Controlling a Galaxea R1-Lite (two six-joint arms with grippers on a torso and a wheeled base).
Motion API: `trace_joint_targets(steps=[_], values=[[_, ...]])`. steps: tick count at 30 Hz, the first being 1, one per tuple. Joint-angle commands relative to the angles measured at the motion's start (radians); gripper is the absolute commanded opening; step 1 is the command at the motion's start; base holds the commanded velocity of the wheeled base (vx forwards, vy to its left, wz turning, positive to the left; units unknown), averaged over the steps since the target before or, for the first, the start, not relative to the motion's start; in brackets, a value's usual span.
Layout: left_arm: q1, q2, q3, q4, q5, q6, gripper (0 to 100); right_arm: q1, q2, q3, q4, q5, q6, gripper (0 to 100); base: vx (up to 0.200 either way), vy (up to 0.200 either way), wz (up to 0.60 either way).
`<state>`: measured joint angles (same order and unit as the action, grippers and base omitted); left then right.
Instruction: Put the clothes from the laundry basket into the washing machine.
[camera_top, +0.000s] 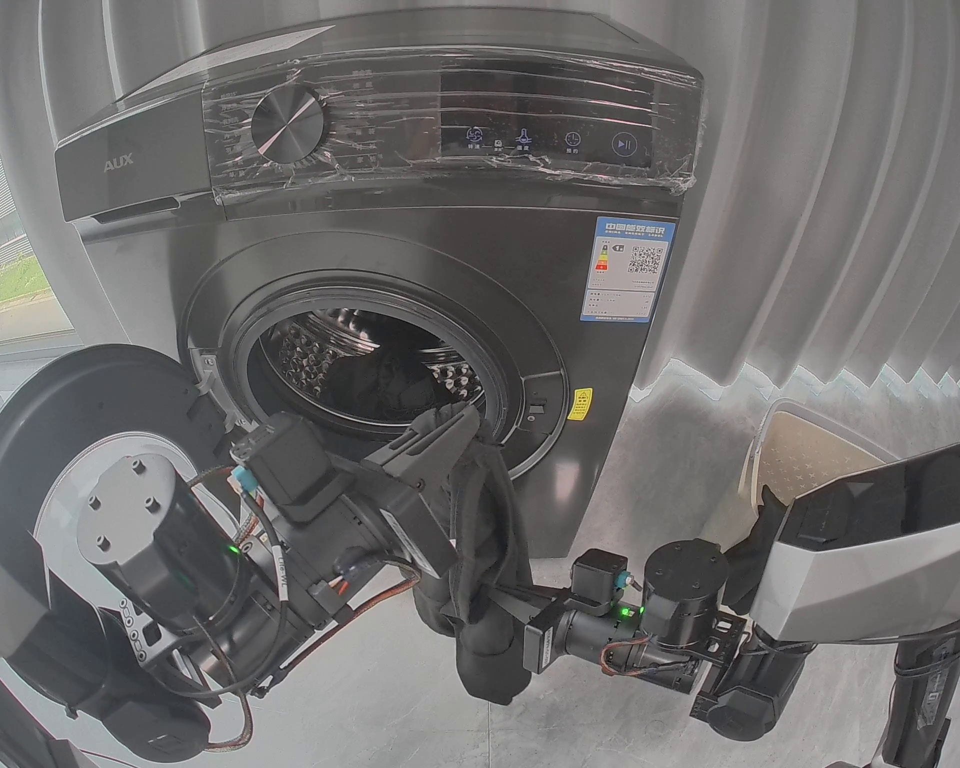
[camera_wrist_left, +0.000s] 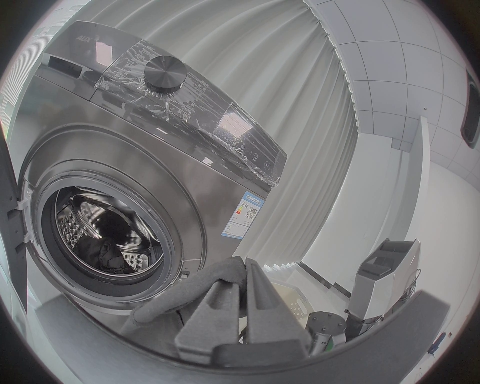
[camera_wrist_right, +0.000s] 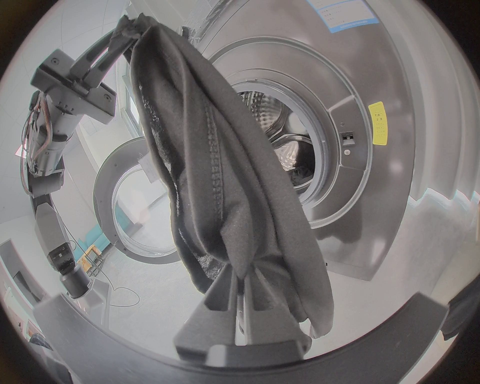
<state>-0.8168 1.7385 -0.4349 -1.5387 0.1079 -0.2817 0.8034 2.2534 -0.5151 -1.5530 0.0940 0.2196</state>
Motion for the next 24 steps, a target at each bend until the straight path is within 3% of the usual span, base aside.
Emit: trace_joint_targets(steps=[1, 7, 14, 24], values=[[0.001, 0.009, -0.001, -0.001, 0.001, -0.001, 0, -0.006, -0.028, 0.02, -0.001, 0.003, 0.001, 100, 0.0, 0.0, 0.0], [0.001, 0.009, -0.002, 0.0, 0.001, -0.001, 0, 0.011, 0.011, -0.005, -0.001, 0.007, 0.021, 100, 0.0, 0.0, 0.0], [-0.001, 0.007, -0.004, 0.0, 0.001, -0.001, 0, 0.045, 0.041, -0.039, -0.001, 0.047, 0.018, 100, 0.0, 0.0, 0.0], [-0.004, 0.009, -0.004, -0.001, 0.001, -0.001, 0, 0.04, 0.117, -0.149, 0.001, 0.033, 0.015, 100, 0.0, 0.0, 0.0]])
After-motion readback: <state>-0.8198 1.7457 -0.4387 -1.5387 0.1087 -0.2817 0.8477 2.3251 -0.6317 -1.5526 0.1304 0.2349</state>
